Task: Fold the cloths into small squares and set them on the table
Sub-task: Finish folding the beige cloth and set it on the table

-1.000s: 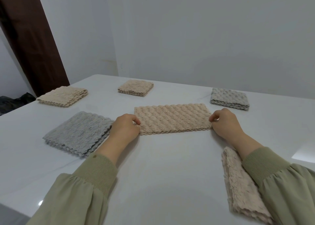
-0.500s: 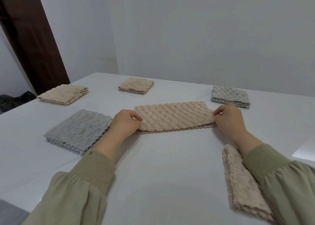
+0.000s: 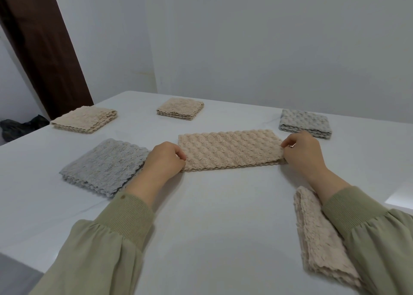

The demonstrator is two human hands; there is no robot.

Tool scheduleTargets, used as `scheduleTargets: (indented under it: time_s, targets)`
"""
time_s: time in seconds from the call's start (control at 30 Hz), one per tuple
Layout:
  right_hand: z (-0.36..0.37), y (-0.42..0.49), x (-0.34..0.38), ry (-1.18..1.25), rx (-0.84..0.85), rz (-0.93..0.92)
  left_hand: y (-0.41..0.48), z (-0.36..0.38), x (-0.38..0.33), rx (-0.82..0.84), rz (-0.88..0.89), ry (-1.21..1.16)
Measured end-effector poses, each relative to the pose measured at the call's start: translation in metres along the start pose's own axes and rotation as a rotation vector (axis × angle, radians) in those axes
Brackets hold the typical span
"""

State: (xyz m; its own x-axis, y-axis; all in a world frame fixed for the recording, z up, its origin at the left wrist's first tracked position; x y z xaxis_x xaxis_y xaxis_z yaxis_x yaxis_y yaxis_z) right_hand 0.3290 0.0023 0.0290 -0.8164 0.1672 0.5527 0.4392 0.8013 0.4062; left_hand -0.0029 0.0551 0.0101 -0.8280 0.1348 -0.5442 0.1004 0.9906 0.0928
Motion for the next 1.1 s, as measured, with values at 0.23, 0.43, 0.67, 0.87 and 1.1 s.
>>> scheduleTargets:
  time_s: [0.23,0.43,0.67,0.87,1.1]
  targets:
    - [0.009,0.001,-0.007,-0.044,0.083,0.02,-0.005,-0.011,-0.018,-0.178,0.141,-0.006]
    - [0.026,-0.008,0.016,-0.177,0.242,-0.14,0.0,0.03,-0.043,-0.055,0.405,0.2]
    - [0.005,0.003,0.047,-0.186,0.216,-0.102,-0.01,0.004,-0.065,-0.331,0.431,0.188]
    - [0.075,-0.005,0.113,-0.168,0.512,-0.276,0.014,0.038,-0.065,-0.124,0.39,0.257]
    - [0.128,-0.029,0.094,-0.422,0.689,-0.297,0.027,0.07,-0.035,0.198,0.238,0.377]
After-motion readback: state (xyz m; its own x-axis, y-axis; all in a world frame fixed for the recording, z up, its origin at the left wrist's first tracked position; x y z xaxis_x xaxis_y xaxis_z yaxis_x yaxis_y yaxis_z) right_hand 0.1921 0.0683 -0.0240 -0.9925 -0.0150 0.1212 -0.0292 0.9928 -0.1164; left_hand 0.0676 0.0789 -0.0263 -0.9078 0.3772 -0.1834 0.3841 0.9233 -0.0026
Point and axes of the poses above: each hand's wrist, its own y-axis towards the middle knuckle, its own z-axis out of the palm, x = y × z, the point moved 8 cm from there along y, towards the middle knuckle, and after that the axes turned 2 degrees about z, right-handed, at the moved point
